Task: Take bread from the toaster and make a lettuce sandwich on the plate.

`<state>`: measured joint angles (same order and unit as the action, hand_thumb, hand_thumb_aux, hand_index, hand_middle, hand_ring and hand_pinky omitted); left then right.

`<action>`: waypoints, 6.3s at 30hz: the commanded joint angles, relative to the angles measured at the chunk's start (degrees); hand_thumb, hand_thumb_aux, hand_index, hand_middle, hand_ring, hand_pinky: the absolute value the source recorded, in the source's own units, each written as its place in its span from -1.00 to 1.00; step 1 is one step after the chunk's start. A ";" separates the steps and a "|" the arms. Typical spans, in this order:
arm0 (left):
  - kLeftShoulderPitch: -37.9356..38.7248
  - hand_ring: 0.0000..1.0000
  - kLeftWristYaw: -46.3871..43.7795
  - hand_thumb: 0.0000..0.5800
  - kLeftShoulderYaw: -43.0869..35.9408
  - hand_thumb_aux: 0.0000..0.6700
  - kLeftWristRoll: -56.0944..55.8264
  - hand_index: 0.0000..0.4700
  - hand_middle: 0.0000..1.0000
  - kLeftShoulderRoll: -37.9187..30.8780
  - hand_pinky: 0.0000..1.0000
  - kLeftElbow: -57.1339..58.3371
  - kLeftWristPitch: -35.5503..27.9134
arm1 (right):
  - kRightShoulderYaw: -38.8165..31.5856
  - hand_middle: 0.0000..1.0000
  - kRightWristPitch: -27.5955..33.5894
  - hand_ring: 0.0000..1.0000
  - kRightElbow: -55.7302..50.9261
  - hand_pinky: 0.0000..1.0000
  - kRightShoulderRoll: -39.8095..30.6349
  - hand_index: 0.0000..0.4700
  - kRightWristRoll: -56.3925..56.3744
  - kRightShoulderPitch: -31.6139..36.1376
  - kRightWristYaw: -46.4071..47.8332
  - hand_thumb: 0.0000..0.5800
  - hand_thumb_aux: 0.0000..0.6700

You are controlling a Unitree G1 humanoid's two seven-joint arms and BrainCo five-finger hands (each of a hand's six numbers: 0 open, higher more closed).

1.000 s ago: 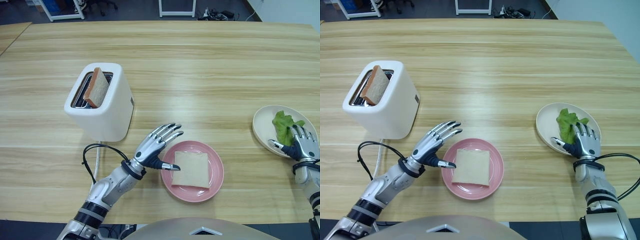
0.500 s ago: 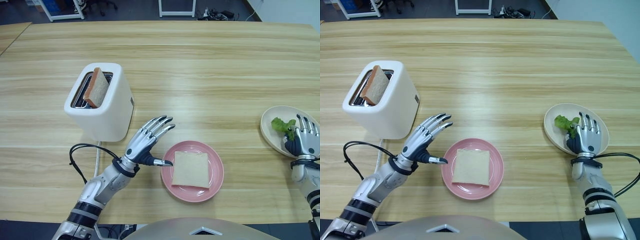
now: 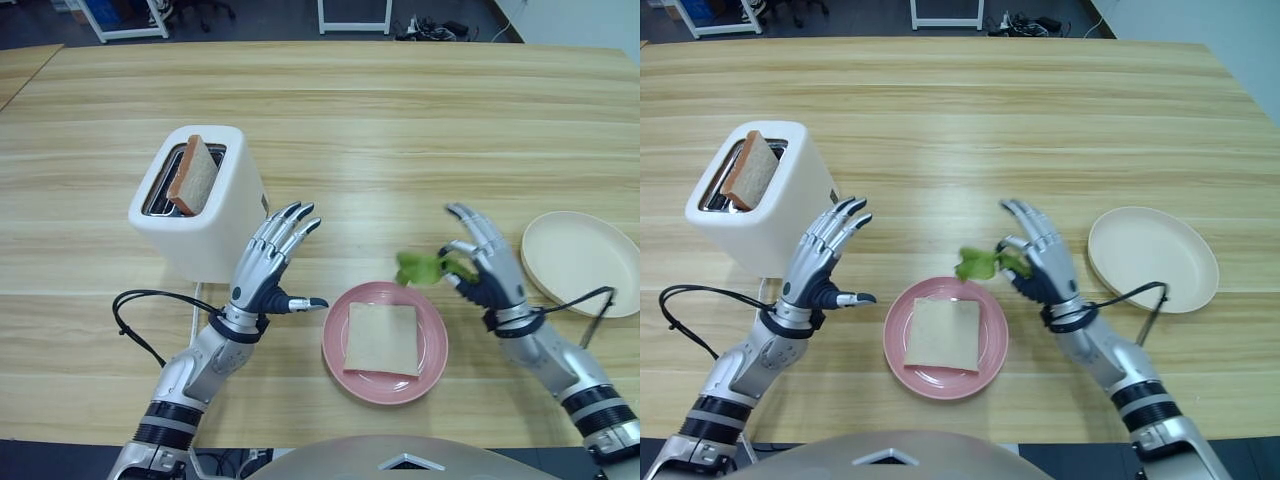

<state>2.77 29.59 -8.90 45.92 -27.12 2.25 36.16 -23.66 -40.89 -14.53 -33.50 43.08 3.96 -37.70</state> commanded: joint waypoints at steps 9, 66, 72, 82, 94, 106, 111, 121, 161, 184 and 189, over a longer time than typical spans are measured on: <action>-2.35 -1.00 0.57 -1.00 1.21 -1.00 -0.26 -1.00 -1.00 0.16 -1.00 3.03 -0.88 | -4.50 -1.00 -7.15 -1.00 -4.80 -1.00 1.71 1.00 5.38 1.22 7.04 1.00 1.00; -15.30 1.00 -1.26 1.00 15.15 1.00 -2.68 1.00 1.00 -16.02 1.00 11.15 -21.45 | 11.51 -1.00 -4.27 -1.00 4.77 -1.00 -4.02 -1.00 4.99 -8.74 12.92 -1.00 -1.00; -19.35 1.00 16.80 1.00 16.89 1.00 -1.09 1.00 1.00 -11.93 1.00 9.75 -19.14 | 12.09 -1.00 -0.61 -1.00 -1.81 -1.00 0.55 -1.00 6.63 -5.08 4.73 -1.00 -1.00; -11.32 1.00 -1.81 1.00 2.55 1.00 -28.05 1.00 1.00 -5.81 1.00 -1.35 3.29 | 13.69 -1.00 -3.41 -1.00 -2.16 -1.00 1.49 -1.00 1.50 -3.70 -0.44 -1.00 -1.00; -0.76 1.00 -44.06 1.00 -15.64 1.00 -55.17 1.00 1.00 -1.41 1.00 -0.63 -0.64 | 17.14 -1.00 -10.54 -1.00 4.88 -1.00 -0.41 -1.00 -5.70 -5.81 7.49 -1.00 -1.00; -5.90 1.00 -53.75 1.00 -15.65 1.00 -43.98 1.00 1.00 4.04 1.00 13.78 -3.11 | 15.65 -1.00 -9.01 -1.00 4.20 -1.00 0.21 -1.00 1.19 -6.38 12.54 -1.00 -1.00; -10.55 1.00 -51.17 1.00 -15.76 1.00 -34.14 1.00 1.00 3.74 1.00 22.26 1.49 | 15.02 -1.00 -11.85 -1.00 6.63 -1.00 -0.11 -1.00 -0.97 -7.37 13.99 -1.00 -1.00; -17.44 1.00 -41.93 1.00 -17.24 1.00 -18.08 1.00 1.00 3.37 1.00 30.64 6.42 | 1.81 -1.00 -23.43 -1.00 12.95 -1.00 -6.54 -1.00 -20.93 -12.01 31.95 -1.00 -1.00; -23.11 1.00 -50.39 1.00 -11.21 1.00 -28.80 1.00 1.00 -0.17 1.00 17.54 7.57 | 3.73 -1.00 -22.55 -1.00 3.85 -1.00 1.13 -1.00 -19.09 -9.51 46.37 -1.00 -1.00; -29.05 1.00 -58.01 1.00 -8.30 1.00 -36.36 1.00 1.00 3.11 1.00 28.49 7.73 | 7.80 -1.00 -28.76 -1.00 3.70 -1.00 2.82 -1.00 -28.91 -10.89 47.17 -1.00 -1.00; -31.27 1.00 -59.88 1.00 -9.85 1.00 -34.44 1.00 1.00 3.61 1.00 34.80 9.30 | 8.32 -1.00 -27.78 -1.00 3.20 -1.00 3.48 -1.00 -27.40 -10.98 48.15 -1.00 -1.00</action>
<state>-27.20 -28.99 -17.83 10.27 -23.39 34.31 44.94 -15.79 -69.74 -10.75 -30.35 14.15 -6.86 9.53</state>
